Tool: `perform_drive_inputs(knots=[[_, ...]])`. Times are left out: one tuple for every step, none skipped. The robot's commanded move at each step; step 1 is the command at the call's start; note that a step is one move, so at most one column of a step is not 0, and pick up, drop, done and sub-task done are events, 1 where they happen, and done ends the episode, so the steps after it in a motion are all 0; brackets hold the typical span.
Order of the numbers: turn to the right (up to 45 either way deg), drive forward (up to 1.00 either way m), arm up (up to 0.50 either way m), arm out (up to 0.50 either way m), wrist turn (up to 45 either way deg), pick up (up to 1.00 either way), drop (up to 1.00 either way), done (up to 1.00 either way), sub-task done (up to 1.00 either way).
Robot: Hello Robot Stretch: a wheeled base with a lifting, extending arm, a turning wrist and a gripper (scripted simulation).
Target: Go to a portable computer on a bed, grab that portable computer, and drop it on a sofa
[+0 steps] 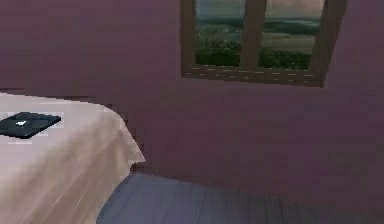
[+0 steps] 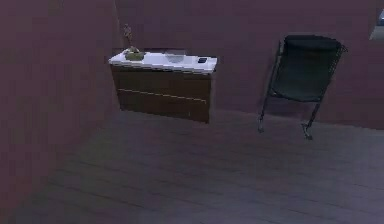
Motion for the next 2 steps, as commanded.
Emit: perform_drive_inputs(knots=[[0.0, 0.45, 0.0, 0.0, 0.0, 0.0, 0.0, 0.0, 0.0], [-45.0, 0.0, 0.0, 0.0, 0.0, 0.0, 0.0, 0.0, 0.0]])
